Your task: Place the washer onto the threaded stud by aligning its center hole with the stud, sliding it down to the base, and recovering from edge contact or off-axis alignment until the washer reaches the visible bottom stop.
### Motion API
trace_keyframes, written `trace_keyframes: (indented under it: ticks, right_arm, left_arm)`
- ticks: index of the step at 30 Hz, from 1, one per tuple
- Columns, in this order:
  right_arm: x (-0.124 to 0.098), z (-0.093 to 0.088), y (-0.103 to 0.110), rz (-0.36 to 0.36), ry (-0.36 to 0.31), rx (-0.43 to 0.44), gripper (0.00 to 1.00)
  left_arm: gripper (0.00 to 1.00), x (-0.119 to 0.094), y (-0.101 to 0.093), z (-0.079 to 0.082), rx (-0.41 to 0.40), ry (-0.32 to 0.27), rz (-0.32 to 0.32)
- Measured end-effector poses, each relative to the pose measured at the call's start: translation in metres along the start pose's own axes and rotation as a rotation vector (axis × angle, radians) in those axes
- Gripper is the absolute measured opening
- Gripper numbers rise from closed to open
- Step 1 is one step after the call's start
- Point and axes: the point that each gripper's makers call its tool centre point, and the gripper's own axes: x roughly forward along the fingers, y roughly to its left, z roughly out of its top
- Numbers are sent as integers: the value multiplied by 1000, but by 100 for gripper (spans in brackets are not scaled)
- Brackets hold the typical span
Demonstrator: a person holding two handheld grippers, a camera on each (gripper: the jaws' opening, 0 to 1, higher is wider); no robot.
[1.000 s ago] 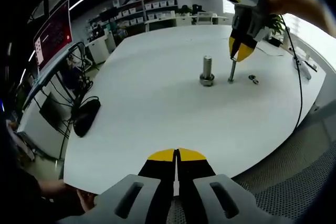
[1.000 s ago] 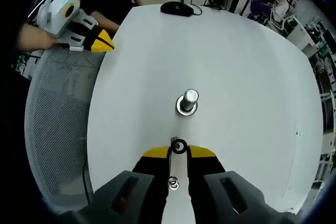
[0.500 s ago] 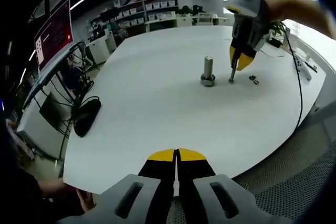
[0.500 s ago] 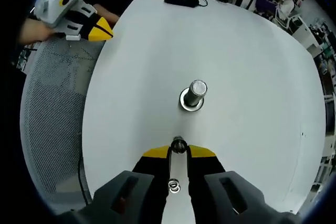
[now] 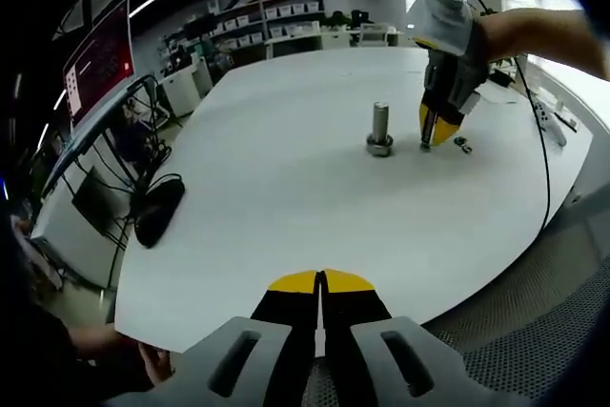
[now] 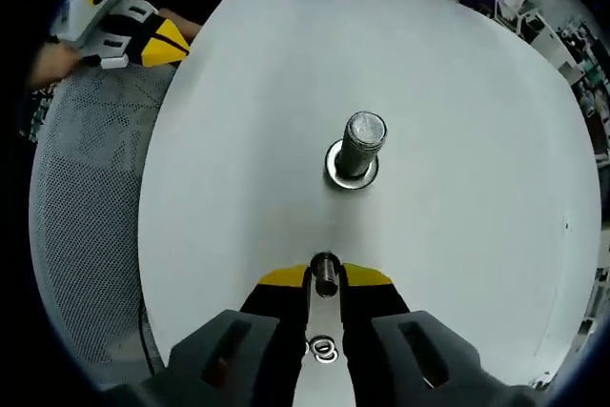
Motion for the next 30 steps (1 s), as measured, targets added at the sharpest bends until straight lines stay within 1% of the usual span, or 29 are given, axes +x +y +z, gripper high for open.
trace_keyframes:
  ticks: [4,7,8,10,11,14,17,19,25,30]
  right_arm:
    - [2,-1,1,1,2,-7,15]
    - [2,-5,0,-7,-1,-29,18]
    - [1,-6,-1,-9,-1,-20,18]
    - [0,-9,-3,-23,-14,0,24]
    - [0,-11,-3,-24,-15,3,24]
    - [-3,-18,-1,-26,-24,25,24]
    - [-9,-25,4,-26,-45,44,24]
    - [-12,-31,7,-23,-72,48,24]
    - [-17,-58,21,-15,-68,90,24]
    - [-17,-69,26,-6,-71,130,23]
  left_arm:
    - [0,0,0,-1,-1,-4,1]
    - [0,2,-1,-5,14,7,-3]
    - [0,2,-1,-4,16,6,-4]
    - [0,2,1,-4,6,2,1]
    - [0,2,1,-5,9,2,-1]
    - [0,2,2,-5,8,-1,1]
    - [0,3,3,-5,8,-5,1]
    - [0,3,5,-6,2,-8,-1]
    - [0,4,5,-7,5,-8,1]
    - [0,4,5,-6,8,-12,0]
